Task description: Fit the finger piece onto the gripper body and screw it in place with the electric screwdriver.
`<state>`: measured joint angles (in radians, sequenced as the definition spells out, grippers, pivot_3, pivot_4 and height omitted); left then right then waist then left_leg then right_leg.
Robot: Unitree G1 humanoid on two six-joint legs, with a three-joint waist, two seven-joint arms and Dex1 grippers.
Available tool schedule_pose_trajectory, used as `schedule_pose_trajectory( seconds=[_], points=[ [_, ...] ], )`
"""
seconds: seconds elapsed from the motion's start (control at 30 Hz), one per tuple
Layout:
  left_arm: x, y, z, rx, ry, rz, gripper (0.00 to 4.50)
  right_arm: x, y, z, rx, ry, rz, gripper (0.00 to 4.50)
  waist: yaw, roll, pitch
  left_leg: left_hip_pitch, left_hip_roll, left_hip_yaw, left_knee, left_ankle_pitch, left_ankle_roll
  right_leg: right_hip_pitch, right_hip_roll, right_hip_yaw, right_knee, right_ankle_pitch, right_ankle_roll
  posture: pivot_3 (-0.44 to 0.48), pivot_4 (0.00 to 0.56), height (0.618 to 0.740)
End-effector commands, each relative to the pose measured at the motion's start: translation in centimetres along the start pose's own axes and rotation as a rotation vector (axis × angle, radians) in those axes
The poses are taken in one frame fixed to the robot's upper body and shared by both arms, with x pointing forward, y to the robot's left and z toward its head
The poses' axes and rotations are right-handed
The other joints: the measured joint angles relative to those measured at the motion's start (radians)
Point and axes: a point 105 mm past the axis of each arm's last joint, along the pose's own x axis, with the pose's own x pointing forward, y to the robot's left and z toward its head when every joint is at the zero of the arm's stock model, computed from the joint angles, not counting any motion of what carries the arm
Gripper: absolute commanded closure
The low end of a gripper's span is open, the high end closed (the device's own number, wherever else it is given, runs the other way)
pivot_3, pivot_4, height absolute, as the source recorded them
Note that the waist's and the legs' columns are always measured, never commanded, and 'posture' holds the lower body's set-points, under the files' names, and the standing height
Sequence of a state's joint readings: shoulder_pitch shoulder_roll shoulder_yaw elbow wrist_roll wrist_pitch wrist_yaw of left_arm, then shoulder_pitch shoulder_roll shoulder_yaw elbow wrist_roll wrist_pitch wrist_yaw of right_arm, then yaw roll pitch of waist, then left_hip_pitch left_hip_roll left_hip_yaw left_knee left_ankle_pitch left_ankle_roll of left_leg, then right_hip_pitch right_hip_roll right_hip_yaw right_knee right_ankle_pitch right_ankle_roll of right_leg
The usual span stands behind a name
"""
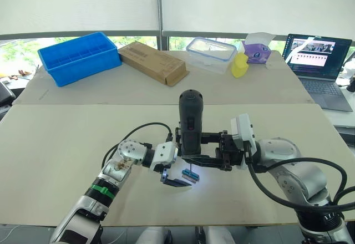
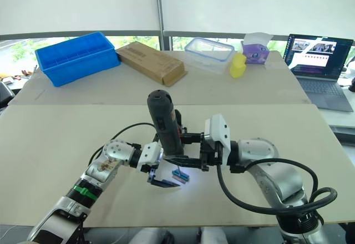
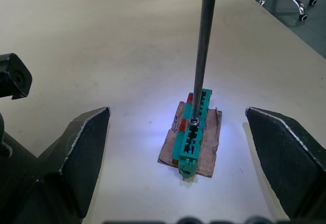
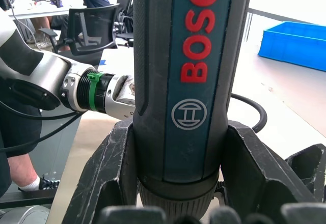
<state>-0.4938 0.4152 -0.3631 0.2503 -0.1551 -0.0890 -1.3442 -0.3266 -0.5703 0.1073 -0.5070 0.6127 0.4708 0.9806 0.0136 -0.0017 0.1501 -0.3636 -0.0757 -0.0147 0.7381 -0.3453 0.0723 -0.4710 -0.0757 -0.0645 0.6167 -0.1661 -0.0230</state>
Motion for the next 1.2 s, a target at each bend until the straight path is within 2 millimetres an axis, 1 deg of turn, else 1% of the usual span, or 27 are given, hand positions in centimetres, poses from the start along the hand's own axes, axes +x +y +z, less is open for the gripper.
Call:
schedule_pose_trajectory(
  seconds=[0.03,0.37,0.7,0.87,1.07,1.2],
  points=[
    [0.1,0.3,0.7,0.042,-0.006,0.0,0.0,0.1,0.3,1.0,-0.029,-0.041,0.016,2.58,0.0,0.0,0.0,0.0,0.0,0.0,0.0,0.0,0.0,0.0,0.0,0.0,0.0,0.0,0.0,0.0,0.15,0.74],
    [0.1,0.3,0.7,0.042,-0.005,0.001,0.0,0.2,0.4,1.0,-0.02,-0.043,0.021,2.58,0.0,0.0,0.0,0.0,0.0,0.0,0.0,0.0,0.0,0.0,0.0,0.0,0.0,0.0,0.0,0.0,0.15,0.74],
    [0.1,0.2,0.7,0.04,-0.005,0.003,0.0,0.2,0.6,0.5,-0.004,-0.029,0.027,2.58,0.0,0.0,0.0,0.0,0.0,0.0,0.0,0.0,0.0,0.0,0.0,0.0,0.0,0.0,0.0,0.0,0.15,0.74],
    [0.0,0.2,0.6,0.037,-0.004,0.008,0.0,0.3,0.5,0.3,-0.022,-0.027,0.024,2.58,0.0,0.0,0.0,0.001,0.0,0.0,0.0,0.0,0.0,0.001,0.0,0.0,0.0,0.0,0.0,0.0,0.15,0.74],
    [-0.6,0.5,0.4,0.004,-0.006,0.062,0.0,0.0,0.4,1.3,-0.04,-0.045,0.021,2.58,0.0,0.0,0.0,0.002,0.0,0.0,0.0,0.0,0.0,0.002,0.0,0.0,0.0,0.0,0.0,0.0,0.15,0.74],
    [-1.5,0.0,0.5,-0.005,-0.007,0.092,0.0,-0.1,0.4,2.3,-0.053,-0.063,0.022,2.58,-0.001,0.0,0.0,0.002,0.0,0.0,-0.001,0.0,0.0,0.002,0.0,0.0,0.0,0.0,0.0,0.0,0.15,0.74]
  ],
)
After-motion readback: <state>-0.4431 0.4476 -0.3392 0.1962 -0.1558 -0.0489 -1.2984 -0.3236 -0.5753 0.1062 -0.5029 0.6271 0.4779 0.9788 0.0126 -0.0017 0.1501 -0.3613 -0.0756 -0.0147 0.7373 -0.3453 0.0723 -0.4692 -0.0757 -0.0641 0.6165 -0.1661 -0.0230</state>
